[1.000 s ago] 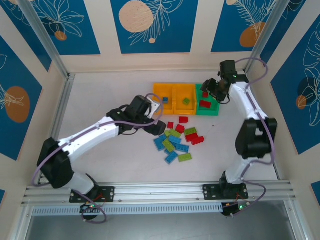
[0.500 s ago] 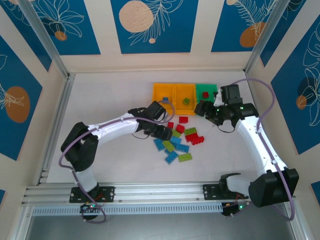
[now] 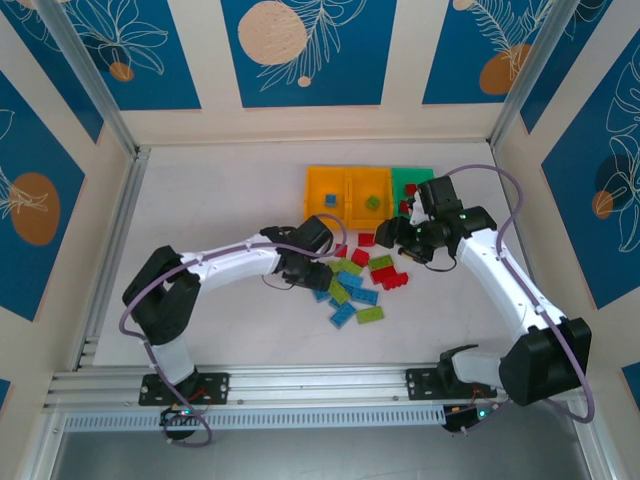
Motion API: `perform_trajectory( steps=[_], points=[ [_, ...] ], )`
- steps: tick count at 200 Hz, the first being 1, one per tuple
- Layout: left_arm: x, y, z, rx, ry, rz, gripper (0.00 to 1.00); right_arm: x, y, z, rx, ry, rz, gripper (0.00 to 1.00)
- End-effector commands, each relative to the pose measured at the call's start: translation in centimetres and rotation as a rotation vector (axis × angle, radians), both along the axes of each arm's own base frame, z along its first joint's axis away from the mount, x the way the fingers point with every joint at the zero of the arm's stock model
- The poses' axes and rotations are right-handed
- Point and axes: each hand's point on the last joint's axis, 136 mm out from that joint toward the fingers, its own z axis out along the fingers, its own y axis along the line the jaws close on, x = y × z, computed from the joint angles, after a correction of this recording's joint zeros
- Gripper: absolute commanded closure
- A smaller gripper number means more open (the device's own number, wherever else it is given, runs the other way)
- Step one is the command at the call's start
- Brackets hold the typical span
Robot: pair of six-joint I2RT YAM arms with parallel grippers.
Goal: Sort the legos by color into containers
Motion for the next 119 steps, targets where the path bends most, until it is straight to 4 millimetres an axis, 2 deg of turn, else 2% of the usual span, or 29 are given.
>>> perform_trajectory(
  steps=[1, 39, 79, 93, 119],
  points=[
    [0.0, 0.7, -0.3, 0.004, 0.02, 0.067, 0.52, -0.1, 0.3, 0.7, -0.012, -0.006, 0.017, 0.32],
    [-0.2, 1.4, -2.4, 0.05, 0.072, 0.1, 0.59, -0.3, 0.2, 0.6, -0.026, -0.003, 0.016, 0.32],
    [-0.2, 2.3, -3.7, 0.039, 0.088, 0.112, 0.6, -0.4, 0.2, 0.6, -0.034, -0.005, 0.018, 0.32],
    [-0.1, 3.3, -3.7, 0.068, 0.075, 0.097, 0.6, -0.3, 0.3, 0.6, -0.033, -0.007, 0.019, 0.32],
    [0.8, 6.3, -3.1, 0.159, 0.034, 0.068, 0.61, -0.2, 0.4, 0.7, -0.036, -0.012, 0.024, 0.32]
  ],
)
